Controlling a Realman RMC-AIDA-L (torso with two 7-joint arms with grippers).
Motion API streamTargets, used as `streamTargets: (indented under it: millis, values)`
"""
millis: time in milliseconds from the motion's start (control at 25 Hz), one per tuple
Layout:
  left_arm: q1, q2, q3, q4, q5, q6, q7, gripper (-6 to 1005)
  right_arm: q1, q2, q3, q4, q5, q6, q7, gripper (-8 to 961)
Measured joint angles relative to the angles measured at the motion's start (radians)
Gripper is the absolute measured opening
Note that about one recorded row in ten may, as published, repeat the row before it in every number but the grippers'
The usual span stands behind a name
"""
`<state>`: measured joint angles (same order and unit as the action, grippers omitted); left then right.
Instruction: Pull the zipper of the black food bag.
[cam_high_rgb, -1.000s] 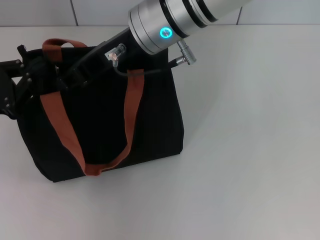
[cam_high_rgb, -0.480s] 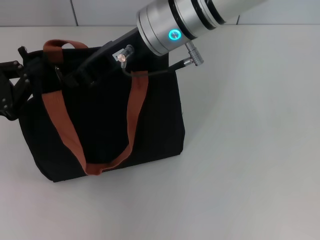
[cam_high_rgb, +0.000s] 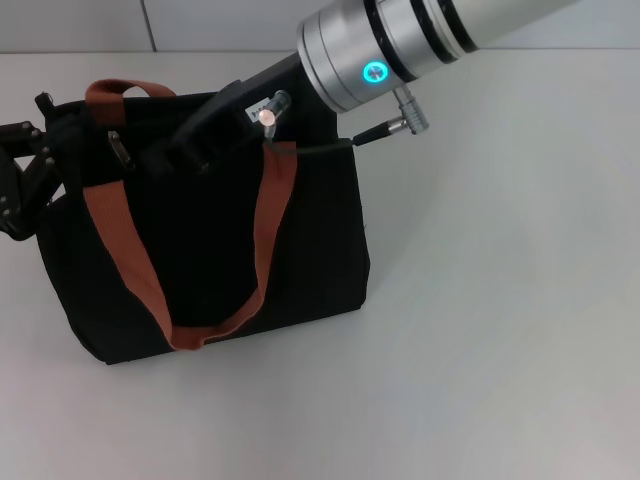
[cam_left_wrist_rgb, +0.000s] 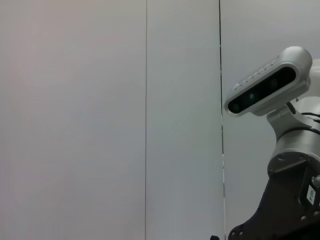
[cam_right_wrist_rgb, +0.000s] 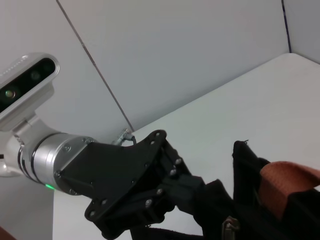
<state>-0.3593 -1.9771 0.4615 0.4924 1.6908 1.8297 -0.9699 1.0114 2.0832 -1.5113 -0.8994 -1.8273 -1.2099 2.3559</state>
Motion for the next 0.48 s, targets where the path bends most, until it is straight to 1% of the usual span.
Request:
streamTargets:
  millis: [120,200,480]
  values:
    - [0.0,0.0,0.0,0.0,0.0,0.0,0.0,18,-0.009,-0.001,0.013,-0.006,-0.004,-0.003,0.0,27]
    - [0.0,-0.001,-0.001,0.0,0.0,0.0,0.0,18,-0.025,-0.002,0.048,-0.014,-0.021,-0.015,0.0,36]
    - [0.0,-0.002,-0.002,0.0,-0.004,0.0,0.0,18,-0.053,-0.003,0.089,-0.041,-0.028,-0.038,-0.015,69]
